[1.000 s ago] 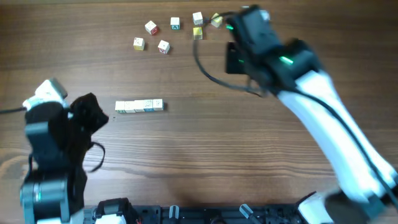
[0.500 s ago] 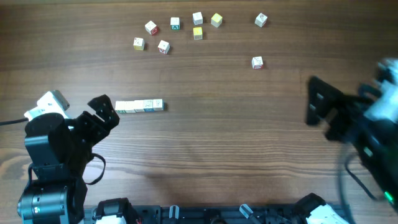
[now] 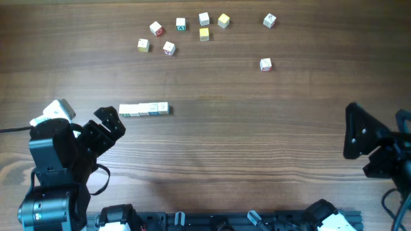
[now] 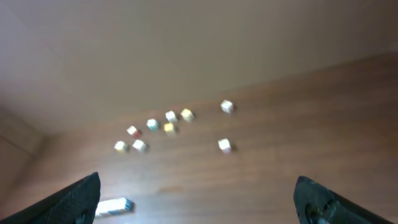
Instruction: Form a horizontal line
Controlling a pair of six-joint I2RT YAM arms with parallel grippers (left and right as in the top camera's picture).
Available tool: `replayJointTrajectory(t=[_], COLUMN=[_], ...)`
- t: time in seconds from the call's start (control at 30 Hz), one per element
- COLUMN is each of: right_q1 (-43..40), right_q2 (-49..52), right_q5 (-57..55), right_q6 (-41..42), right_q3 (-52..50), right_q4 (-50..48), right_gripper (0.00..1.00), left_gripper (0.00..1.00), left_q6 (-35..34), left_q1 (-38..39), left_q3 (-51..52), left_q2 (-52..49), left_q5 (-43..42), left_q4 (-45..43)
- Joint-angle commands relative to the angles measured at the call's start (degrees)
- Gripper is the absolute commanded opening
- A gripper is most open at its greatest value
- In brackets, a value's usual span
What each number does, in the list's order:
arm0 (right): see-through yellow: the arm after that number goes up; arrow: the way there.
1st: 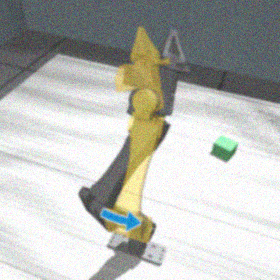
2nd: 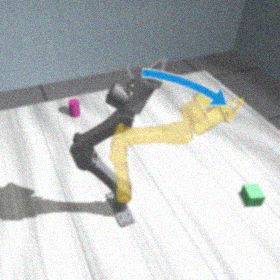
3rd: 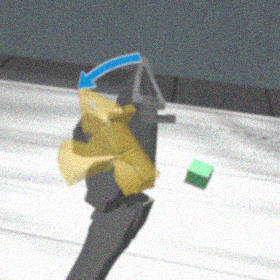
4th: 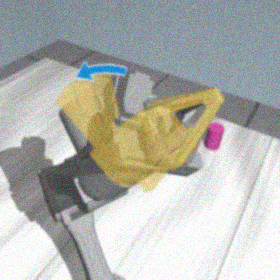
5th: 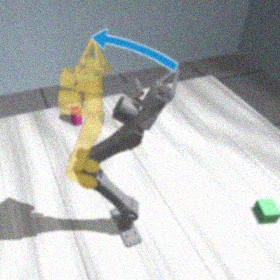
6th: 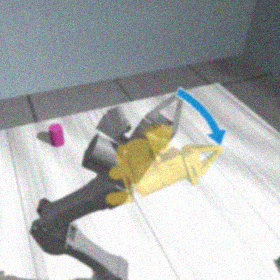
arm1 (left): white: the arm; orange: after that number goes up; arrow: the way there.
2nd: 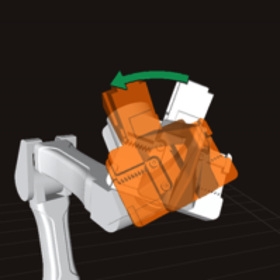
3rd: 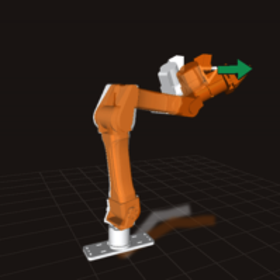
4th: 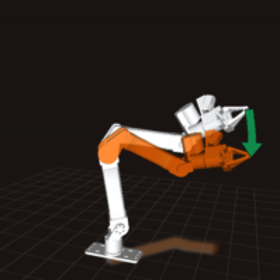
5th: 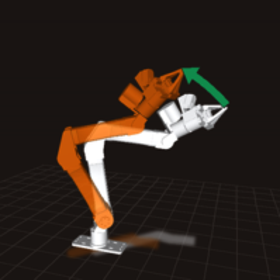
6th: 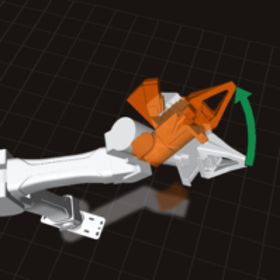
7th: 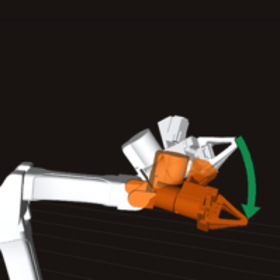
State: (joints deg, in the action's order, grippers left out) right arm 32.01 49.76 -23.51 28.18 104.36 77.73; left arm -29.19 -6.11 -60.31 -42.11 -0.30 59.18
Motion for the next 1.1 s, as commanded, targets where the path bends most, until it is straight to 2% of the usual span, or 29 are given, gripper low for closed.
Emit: replayJointTrajectory(t=[0.0, 0.13, 0.27, 0.43, 0.63, 0.67, 0.77, 0.87, 1.07], right_q1=[-2.0, -7.5, -12.5, -15.4, -18.9, -20.2, -20.5, -20.5, -20.5], right_q2=[-0.3, -2.3, -7.6, -18.0, -31.9, -35.1, -37.6, -38.0, -38.0], right_q5=[-2.0, -1.1, 3.3, 10.6, 15.9, 18.4, 21.7, 23.5, 25.5], right_q6=[-1.0, -1.3, -4.5, -11.4, -15.3, -16.1, -16.1, -16.2, -16.2], right_q3=[0.2, -2.4, -10.9, -25.9, -47.3, -53.4, -59.6, -63.1, -63.5], right_q4=[0.7, -0.4, -5.8, -21.2, -41.8, -46.9, -52.9, -57.7, -58.0], right_gripper=[1.0, 1.0, 1.0, 1.0, 1.0, 1.0, 1.0, 1.0, 0.99], left_gripper=[1.0, 1.0, 1.0, 1.0, 1.0, 1.0, 1.0, 1.0, 1.0], left_q6=[0.7, 0.7, 0.7, 0.7, 0.7, 0.7, 0.7, 0.7, 0.7], left_q1=[-0.2, -0.2, -0.2, -0.2, -0.2, -0.2, -0.2, -0.2, -0.2], left_q3=[0.0, 0.0, 0.0, 0.0, 0.0, 0.0, 0.0, 0.0, 0.0], left_q2=[-0.1, -0.1, -0.1, -0.1, -0.1, -0.1, -0.1, 0.0, -0.1], left_q5=[-0.5, -0.5, -0.5, -0.5, -0.5, -0.5, -0.5, -0.5, -0.5], left_q4=[-0.1, -0.1, -0.1, -0.1, -0.1, -0.1, -0.1, -0.1, -0.1])
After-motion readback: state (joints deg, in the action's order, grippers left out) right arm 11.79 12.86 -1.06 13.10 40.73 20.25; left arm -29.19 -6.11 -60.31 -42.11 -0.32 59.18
